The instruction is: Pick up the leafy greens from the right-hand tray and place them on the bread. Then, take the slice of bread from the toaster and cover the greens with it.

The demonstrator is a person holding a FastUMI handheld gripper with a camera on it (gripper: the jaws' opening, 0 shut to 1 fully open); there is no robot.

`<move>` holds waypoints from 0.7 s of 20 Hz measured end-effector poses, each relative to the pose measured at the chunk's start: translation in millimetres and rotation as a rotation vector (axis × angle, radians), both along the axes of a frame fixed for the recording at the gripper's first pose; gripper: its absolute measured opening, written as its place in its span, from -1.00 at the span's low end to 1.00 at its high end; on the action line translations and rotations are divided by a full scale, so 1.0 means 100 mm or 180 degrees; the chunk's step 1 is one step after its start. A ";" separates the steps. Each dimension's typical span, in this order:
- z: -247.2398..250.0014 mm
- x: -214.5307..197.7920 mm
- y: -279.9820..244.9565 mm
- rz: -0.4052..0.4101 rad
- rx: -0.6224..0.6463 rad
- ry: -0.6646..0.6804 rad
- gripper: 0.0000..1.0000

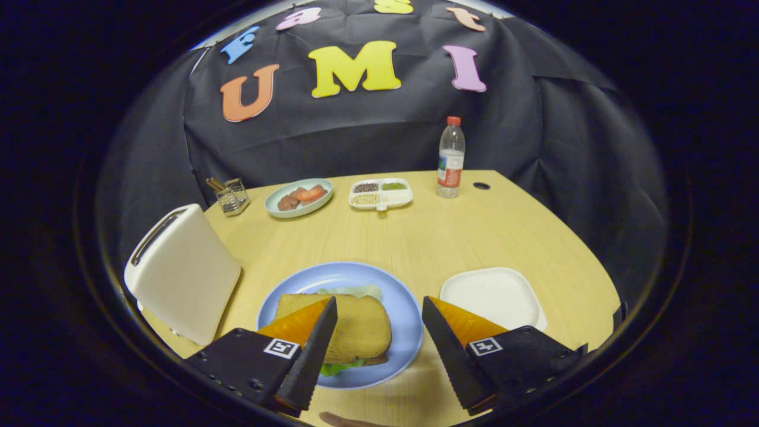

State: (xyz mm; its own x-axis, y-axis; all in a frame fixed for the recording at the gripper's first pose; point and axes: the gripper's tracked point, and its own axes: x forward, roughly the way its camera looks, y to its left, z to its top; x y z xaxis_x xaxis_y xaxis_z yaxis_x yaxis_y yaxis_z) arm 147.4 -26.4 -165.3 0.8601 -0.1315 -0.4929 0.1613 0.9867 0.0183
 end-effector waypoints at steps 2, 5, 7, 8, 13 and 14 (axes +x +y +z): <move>0.30 -0.12 0.06 0.0005 -0.0045 -0.0260 0.84; 0.79 -0.35 0.06 -0.0046 -0.0107 -0.0662 0.88; 1.14 -0.54 0.08 -0.0054 -0.0171 -0.0922 0.89; 1.32 -0.64 0.06 -0.0064 -0.0246 -0.1073 0.88; 1.96 -1.20 0.16 -0.0127 -0.0469 -0.1713 0.88; 2.02 -1.30 0.21 -0.0092 -0.0455 -0.1770 0.88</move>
